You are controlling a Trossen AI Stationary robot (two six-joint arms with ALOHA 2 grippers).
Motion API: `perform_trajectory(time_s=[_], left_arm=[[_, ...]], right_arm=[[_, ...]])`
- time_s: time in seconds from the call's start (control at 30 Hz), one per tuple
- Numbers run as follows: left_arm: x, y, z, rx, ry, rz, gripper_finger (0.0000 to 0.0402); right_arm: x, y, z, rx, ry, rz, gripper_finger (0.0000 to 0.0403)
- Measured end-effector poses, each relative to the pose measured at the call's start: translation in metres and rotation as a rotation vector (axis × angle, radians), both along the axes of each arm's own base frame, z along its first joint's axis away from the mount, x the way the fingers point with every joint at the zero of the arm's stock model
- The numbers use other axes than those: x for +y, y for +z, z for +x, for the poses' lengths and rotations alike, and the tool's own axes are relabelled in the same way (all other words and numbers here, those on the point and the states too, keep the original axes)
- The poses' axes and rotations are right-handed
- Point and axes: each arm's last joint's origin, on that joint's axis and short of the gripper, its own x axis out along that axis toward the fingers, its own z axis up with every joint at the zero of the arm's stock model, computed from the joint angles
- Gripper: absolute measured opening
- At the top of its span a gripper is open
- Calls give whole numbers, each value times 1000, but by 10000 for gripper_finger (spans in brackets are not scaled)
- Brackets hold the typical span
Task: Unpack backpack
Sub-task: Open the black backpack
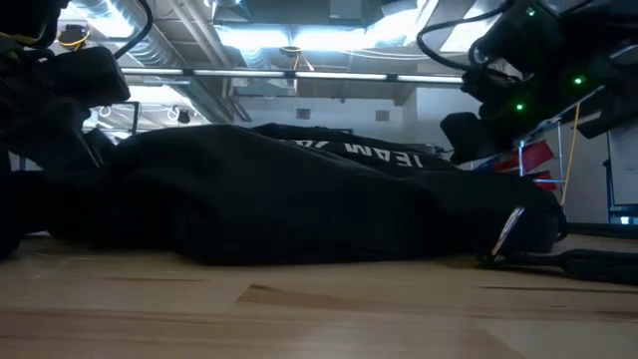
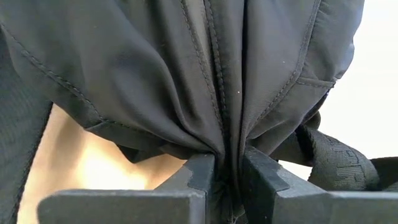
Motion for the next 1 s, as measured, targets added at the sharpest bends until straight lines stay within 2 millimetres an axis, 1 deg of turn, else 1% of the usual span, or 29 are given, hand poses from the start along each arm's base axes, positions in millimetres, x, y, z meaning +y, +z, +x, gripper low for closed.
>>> perform_trajectory(time_s=[0.27, 0.47, 0.67, 0.87, 1.0], left_arm=[[-1, 0, 0, 11, -18, -25, 42], [-1, 0, 0, 9, -16, -23, 42], [-1, 0, 0, 8, -14, -20, 43], [-1, 0, 0, 7, -12, -18, 43], [0, 0, 0, 2, -8, -4, 43]], right_arm=[[-2, -7, -17, -60, -53, 14, 0], [-2, -11, -29, -50, -100, 45, 0], [-3, -15, -36, -31, -144, 59, 0], [-4, -21, -50, 6, -224, 86, 0], [-4, -21, -52, 4, -240, 91, 0]])
